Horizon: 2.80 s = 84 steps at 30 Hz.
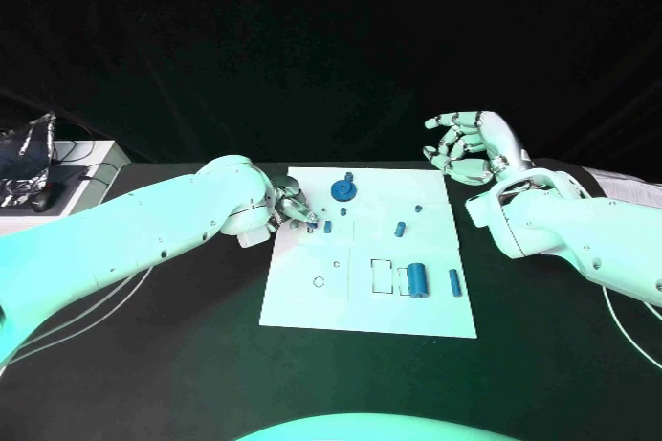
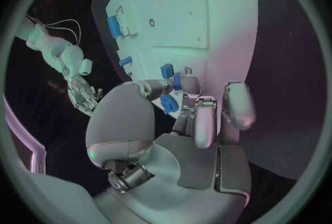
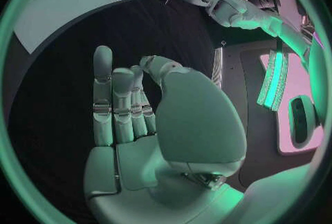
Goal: Assemble the parts on the task board
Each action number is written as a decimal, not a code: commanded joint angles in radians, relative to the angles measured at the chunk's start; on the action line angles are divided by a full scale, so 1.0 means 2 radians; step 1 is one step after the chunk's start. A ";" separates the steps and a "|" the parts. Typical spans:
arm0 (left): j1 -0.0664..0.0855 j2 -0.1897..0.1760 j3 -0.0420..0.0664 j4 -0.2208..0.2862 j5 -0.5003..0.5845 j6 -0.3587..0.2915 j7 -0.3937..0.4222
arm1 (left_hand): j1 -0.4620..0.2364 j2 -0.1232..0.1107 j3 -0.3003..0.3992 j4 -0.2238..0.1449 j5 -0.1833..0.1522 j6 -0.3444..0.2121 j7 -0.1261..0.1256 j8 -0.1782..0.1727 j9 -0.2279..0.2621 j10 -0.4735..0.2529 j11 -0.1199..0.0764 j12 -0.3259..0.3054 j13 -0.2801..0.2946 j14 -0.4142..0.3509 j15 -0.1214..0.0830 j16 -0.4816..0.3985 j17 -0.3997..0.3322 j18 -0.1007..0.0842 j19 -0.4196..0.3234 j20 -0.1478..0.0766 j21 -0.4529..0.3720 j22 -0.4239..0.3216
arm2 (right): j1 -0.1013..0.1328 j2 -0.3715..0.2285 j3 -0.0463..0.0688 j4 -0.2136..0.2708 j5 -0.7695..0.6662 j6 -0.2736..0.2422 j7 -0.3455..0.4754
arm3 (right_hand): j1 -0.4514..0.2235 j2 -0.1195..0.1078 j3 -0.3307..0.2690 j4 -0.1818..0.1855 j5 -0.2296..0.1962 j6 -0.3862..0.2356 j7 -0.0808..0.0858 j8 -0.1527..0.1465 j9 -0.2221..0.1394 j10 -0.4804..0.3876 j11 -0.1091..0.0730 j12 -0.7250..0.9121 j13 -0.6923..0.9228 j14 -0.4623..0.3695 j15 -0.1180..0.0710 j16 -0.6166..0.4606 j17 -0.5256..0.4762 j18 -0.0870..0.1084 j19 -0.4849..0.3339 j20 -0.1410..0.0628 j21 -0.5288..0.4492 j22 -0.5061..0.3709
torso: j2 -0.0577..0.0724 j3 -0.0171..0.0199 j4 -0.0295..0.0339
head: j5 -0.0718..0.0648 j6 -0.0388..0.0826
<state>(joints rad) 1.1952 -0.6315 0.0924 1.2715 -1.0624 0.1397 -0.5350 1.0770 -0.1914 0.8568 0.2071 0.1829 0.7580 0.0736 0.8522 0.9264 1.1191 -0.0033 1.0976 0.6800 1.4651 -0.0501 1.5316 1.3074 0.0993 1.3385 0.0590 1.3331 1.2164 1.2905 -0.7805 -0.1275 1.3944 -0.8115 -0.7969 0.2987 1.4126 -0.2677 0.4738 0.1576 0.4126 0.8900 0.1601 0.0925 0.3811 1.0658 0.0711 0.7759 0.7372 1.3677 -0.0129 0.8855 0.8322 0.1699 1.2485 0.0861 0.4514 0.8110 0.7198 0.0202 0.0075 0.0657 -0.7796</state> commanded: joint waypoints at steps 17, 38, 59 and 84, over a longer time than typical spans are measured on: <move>-0.001 0.006 -0.013 -0.008 -0.061 0.033 0.006 | 0.000 0.003 0.093 -0.092 0.003 0.003 0.000 0.001 0.000 0.003 0.001 -0.003 -0.001 0.039 -0.004 0.003 0.096 -0.005 0.004 -0.002 0.002 0.001 | 0.000 0.001 0.000 0.001 -0.015 0.012 -0.006 | -0.009 0.000 0.003 0.001 0.004 -0.003 0.003 0.002 0.001 -0.003 0.001 -0.002 -0.003 -0.003 0.001 -0.005 -0.001 0.005 -0.001 0.001 -0.004 -0.002 | 0.000 -0.0002 0.0009 | 0.000 -0.005; -0.001 0.005 -0.014 -0.007 -0.075 0.044 0.003 | -0.001 0.003 0.094 -0.092 0.004 0.003 -0.001 0.001 0.000 0.004 0.001 -0.003 -0.001 0.039 -0.004 0.004 0.096 -0.006 0.004 -0.002 0.002 0.001 | -0.001 0.001 0.000 0.001 -0.017 0.013 -0.007 | -0.008 0.000 0.003 0.001 0.004 -0.003 0.003 0.002 0.001 -0.003 0.001 -0.002 -0.003 -0.002 0.001 -0.006 -0.001 0.005 -0.001 0.001 -0.004 -0.002 | 0.000 -0.0002 0.0009 | 0.000 -0.008; -0.001 0.008 -0.013 -0.008 -0.080 0.044 0.004 | -0.001 0.002 0.095 -0.093 0.006 0.004 -0.001 0.001 0.001 0.005 0.000 -0.003 -0.002 0.039 -0.005 0.004 0.096 -0.005 0.004 -0.003 0.002 0.001 | -0.001 0.001 0.000 0.000 -0.017 0.015 -0.008 | -0.009 0.000 0.004 0.000 0.006 -0.004 0.003 0.002 0.001 -0.002 0.001 -0.002 -0.004 -0.002 0.001 -0.008 -0.002 0.006 0.000 0.001 -0.005 -0.003 | -0.001 0.0001 0.0009 | 0.001 -0.011; -0.001 0.012 -0.016 -0.011 -0.064 0.052 0.003 | -0.044 -0.016 0.025 -0.057 -0.002 0.023 -0.012 -0.012 -0.010 0.016 -0.006 -0.007 -0.006 0.040 -0.010 0.003 0.097 -0.005 0.005 -0.008 -0.003 -0.002 | -0.002 0.000 0.000 0.002 -0.019 0.018 -0.009 | -0.007 -0.002 0.004 -0.003 0.006 -0.004 0.003 0.002 0.002 -0.003 0.000 -0.002 -0.006 -0.002 0.001 -0.012 -0.002 0.006 0.000 0.001 -0.007 -0.003 | -0.001 0.0001 0.0005 | 0.001 -0.012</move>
<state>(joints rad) 1.2026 -0.6105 0.0681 1.2507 -1.2055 0.2052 -0.5192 0.9966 -0.2243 0.8976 0.1061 0.1810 0.7955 0.0500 0.8336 0.9073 1.1460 -0.0159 1.0868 0.6675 1.4651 -0.0643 1.5353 1.3074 0.0995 1.3473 0.0500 1.3329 1.2136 1.2869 -0.7804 -0.1276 1.3963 -0.8384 -0.7749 0.2771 1.4028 -0.2685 0.4792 0.1520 0.4204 0.8816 0.1579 0.0925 0.3839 1.0660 0.0712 0.7760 0.7271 1.3680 -0.0128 0.8656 0.8281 0.1699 1.2484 0.0861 0.4438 0.8053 0.7174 0.0209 0.0088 0.0668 -0.8053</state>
